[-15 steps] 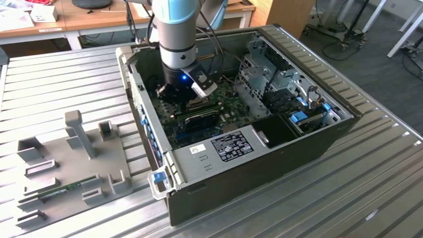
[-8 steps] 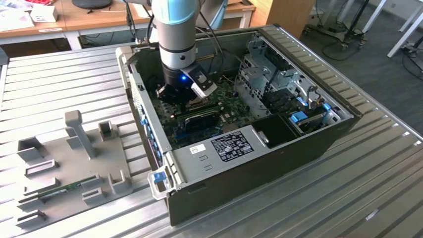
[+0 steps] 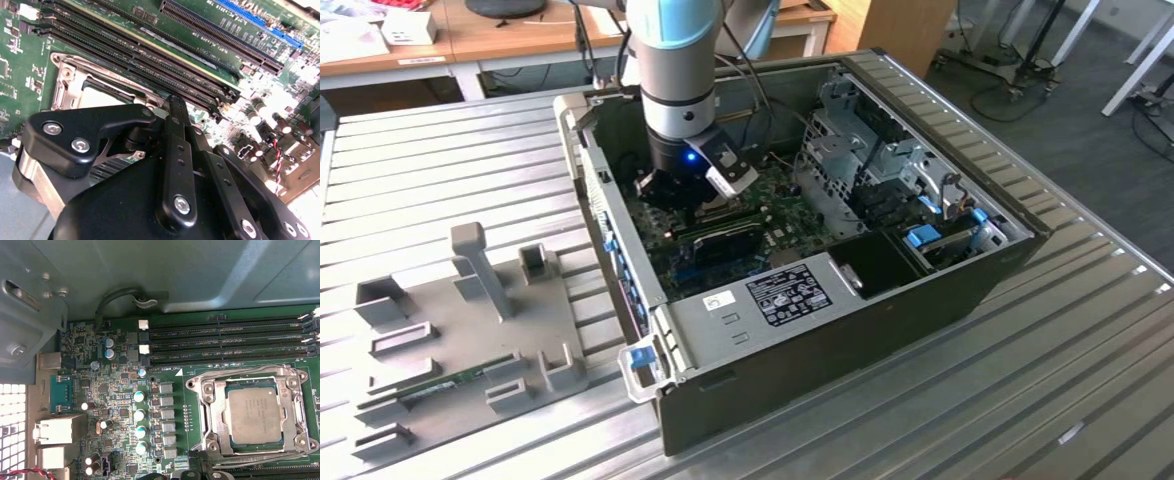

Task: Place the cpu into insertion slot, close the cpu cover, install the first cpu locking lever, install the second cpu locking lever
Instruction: 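Install the second cpu locking lever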

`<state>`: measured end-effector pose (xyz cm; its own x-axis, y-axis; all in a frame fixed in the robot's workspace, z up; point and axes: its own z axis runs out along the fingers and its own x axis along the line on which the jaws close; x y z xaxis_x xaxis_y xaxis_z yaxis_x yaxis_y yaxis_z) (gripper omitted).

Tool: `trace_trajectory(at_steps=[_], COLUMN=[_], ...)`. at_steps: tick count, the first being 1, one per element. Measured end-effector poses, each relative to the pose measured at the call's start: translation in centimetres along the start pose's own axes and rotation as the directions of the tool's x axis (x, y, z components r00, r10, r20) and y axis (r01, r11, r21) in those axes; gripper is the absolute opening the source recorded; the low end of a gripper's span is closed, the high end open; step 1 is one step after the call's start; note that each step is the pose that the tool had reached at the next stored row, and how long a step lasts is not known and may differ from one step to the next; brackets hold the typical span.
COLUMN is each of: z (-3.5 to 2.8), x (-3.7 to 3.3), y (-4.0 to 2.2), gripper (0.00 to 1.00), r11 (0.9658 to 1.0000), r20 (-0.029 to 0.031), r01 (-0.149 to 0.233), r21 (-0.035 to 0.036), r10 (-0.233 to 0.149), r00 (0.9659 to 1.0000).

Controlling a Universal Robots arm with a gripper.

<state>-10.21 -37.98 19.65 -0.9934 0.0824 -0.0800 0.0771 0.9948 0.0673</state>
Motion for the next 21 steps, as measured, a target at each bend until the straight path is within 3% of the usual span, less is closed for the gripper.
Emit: trace_trajectory(at_steps=[5,11,21], z=[-0.29,-0.23,-0.22], x=[-0.01,0.03,0.05], y=[0.01,0.02,0.25], gripper=[0.1,0.1,0.1], r11=[1.0,1.0,1.0], r20=[-0.0003,0.0081,0.0117], r01=[0.0,0.001,0.0], r21=[0.001,-0.0012,-0.005], r10=[0.0,-0.001,0.0], r00=[1.0,1.0,0.9999])
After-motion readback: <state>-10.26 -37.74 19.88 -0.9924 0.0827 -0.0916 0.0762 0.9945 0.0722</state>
